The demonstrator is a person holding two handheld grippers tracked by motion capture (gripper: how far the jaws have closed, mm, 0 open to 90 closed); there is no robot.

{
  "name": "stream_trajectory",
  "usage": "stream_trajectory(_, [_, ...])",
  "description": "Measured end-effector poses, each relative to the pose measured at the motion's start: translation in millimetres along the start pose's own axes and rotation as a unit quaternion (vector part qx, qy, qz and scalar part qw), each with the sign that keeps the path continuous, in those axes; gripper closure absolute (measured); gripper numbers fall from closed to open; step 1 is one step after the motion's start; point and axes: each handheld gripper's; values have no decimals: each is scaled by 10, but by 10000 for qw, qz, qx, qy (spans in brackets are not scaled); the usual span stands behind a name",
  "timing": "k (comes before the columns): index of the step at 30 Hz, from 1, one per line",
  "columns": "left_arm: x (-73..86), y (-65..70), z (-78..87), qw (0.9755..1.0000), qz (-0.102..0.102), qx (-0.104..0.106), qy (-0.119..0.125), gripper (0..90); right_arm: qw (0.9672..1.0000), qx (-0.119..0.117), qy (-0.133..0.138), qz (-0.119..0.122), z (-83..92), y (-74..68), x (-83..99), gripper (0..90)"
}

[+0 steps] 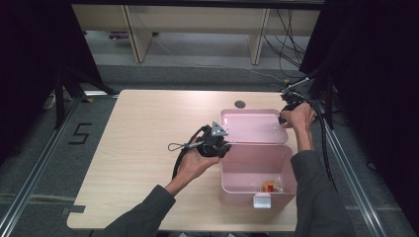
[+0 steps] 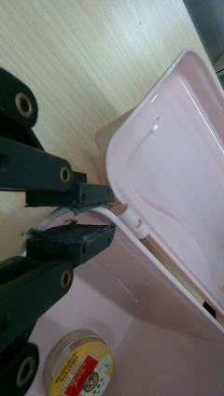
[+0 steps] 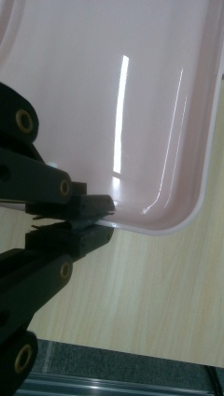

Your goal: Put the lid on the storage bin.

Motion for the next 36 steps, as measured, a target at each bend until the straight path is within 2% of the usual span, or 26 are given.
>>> stream_trajectory(1, [-1,2,-1,10000,1,-9,2,786,10000,-11,-4,-78,13,-9,3,861])
stream_trajectory(2, [-1,3,0,10000,-5,-11,4,786,10000,-38,68,45,23,11,5,861])
stream_trajectory(4, [2,-1,1,10000,2,-6,1,786,9999,-89,116,-7,52,6,18,861])
stream_trajectory(5, [2,-1,1,10000,2,-6,3,786,9997,-92,179,107,69,23,17,862])
stream_trajectory(6, [2,1,2,10000,2,-10,4,786,9997,-142,213,-9,84,8,30,861])
stream_trajectory(7, [3,4,2,10000,10,-11,13,786,9995,-145,245,133,107,26,27,861])
stream_trajectory(8, [6,4,2,10000,17,-1,29,786,9994,-187,304,28,131,17,41,861])
stream_trajectory(10, [3,7,1,10000,5,-24,17,786,9989,-181,389,209,187,50,50,861])
stream_trajectory(11, [3,7,2,10000,-4,-9,12,786,9985,-233,457,171,214,51,61,861])
stream_trajectory(15, [13,2,0,9999,84,24,78,786,9972,-298,612,316,330,76,103,861])
stream_trajectory(16, [15,8,-1,9999,121,0,97,786,9957,-325,743,440,355,94,110,861])
stream_trajectory(17, [17,8,0,9999,118,1,103,786,9955,-376,801,353,379,85,131,861])
stream_trajectory(18, [18,7,2,9999,100,-2,95,786,9940,-347,899,524,404,107,135,861])
stream_trajectory(20, [20,8,4,9999,81,-11,94,786,9933,-442,979,431,466,100,170,862])
stream_trajectory(21, [23,2,7,10000,65,-32,64,786,9921,-421,1056,533,491,112,185,862])
stream_trajectory(24, [23,13,5,9998,132,2,123,786,9897,-495,1222,564,567,136,230,863])
stream_trajectory(26, [24,15,2,9998,148,-9,133,786,9880,-557,1357,487,591,135,262,864])
stream_trajectory(28, [24,6,6,9999,94,-40,77,786,9848,-548,1527,623,604,160,275,865])
stream_trajectory(29, [24,16,2,9998,159,-44,97,786,9851,-540,1505,629,622,161,284,865])
stream_trajectory(30, [23,19,2,9998,175,-21,109,786,9844,-575,1544,610,629,154,296,865])
stream_trajectory(31, [23,18,0,9998,163,-29,125,786,9851,-556,1506,610,649,154,303,866])
stream_trajectory(33, [24,16,3,9998,161,-40,118,786,9838,-587,1574,620,669,154,315,866])
stream_trajectory(34, [27,10,7,9999,129,-53,89,786,9848,-662,1543,443,694,123,333,867])
stream_trajectory(35, [28,8,9,9999,123,-63,76,786,9817,-607,1688,645,690,143,333,867])
stream_trajectory(36, [28,15,5,9998,162,-53,115,786,9833,-619,1610,579,725,133,347,867])
Point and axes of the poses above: each handheld gripper's, and its own axes: z roughly backward along the jaws, x roughly out of its underside, y roughly to its right, and after that the axes turned 10 degrees about -z, right-handed
